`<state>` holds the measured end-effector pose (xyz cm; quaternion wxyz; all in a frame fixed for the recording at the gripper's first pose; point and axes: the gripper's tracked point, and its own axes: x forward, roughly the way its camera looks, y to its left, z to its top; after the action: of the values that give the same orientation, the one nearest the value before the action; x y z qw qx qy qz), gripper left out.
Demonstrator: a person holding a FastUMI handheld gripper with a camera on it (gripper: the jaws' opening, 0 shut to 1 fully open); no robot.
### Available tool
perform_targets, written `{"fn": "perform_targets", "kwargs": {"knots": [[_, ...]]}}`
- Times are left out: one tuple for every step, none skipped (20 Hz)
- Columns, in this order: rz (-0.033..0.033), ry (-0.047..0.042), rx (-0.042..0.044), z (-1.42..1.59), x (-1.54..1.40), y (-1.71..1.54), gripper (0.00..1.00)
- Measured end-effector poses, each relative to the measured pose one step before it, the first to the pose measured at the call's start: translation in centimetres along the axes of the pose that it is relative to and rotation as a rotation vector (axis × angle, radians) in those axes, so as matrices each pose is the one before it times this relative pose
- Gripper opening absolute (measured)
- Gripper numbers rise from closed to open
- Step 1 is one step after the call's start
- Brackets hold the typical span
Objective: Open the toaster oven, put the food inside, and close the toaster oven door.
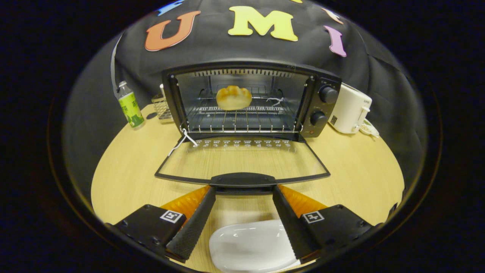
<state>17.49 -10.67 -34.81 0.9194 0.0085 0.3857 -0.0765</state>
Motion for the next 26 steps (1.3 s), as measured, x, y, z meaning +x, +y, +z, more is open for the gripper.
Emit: {"fn": "perform_targets", "kwargs": {"knots": [[-0.00197,-0.01333,-0.00661,0.687,-0.328,0.092,0.99],[0.00058,-0.01233,-0.00139,0.724,-0.324,-0.005,0.99],[0.00222,-0.01483,-0.00282,0.565,-0.301,-0.082,0.99],[0.00165,-0.02641,0.00483,0.833,-0.468,-0.002,0.99],[-0.00003,-0.02607,0.00161,0.826,-0.174,0.073,0.99],[-0.00187,-0.02078,-0.01369,0.859,-0.130,-0.008,1.00],[-0.00083,-0.00558,-0.01766,0.521,-0.118,-0.008,1.00],[-0.00002,-0.01337,-0.00552,0.805,-0.118,-0.054,1.00],[0.00166,-0.01950,0.00902,0.918,0.027,-0.142,1.00],[0.00460,-0.01021,0.00915,0.655,0.053,-0.020,1.00],[0.00375,-0.00562,0.00112,0.525,-0.004,0.011,1.00],[0.00247,-0.01339,-0.00301,0.727,0.089,-0.039,1.00],[0.00138,-0.01490,-0.00364,0.762,0.091,-0.069,1.00],[0.00270,-0.01234,-0.00540,0.507,0.220,0.042,1.00],[0.00402,-0.01287,-0.00297,0.476,0.102,0.038,1.00],[0.00315,-0.01507,0.00280,0.582,0.245,-0.119,1.00],[0.00250,-0.01395,0.00306,0.517,0.201,-0.010,1.00],[0.00180,-0.01069,-0.00506,0.369,0.251,0.023,1.00],[0.00170,-0.01450,-0.00170,0.449,0.216,-0.054,1.00],[0.00317,-0.01255,0.00472,0.483,0.290,-0.018,1.00],[0.00465,-0.01298,0.00428,0.446,0.277,-0.016,1.00],[0.00179,-0.01155,0.00078,0.400,0.294,-0.121,1.00],[-0.00729,-0.00854,-0.00707,0.400,0.412,-0.365,1.00],[-0.00565,-0.01078,-0.00645,0.372,0.400,-0.249,1.00],[-0.00453,-0.00858,0.00291,0.426,0.292,-0.114,1.00],[0.00174,-0.01651,0.00884,0.676,0.359,0.013,1.00]]}}
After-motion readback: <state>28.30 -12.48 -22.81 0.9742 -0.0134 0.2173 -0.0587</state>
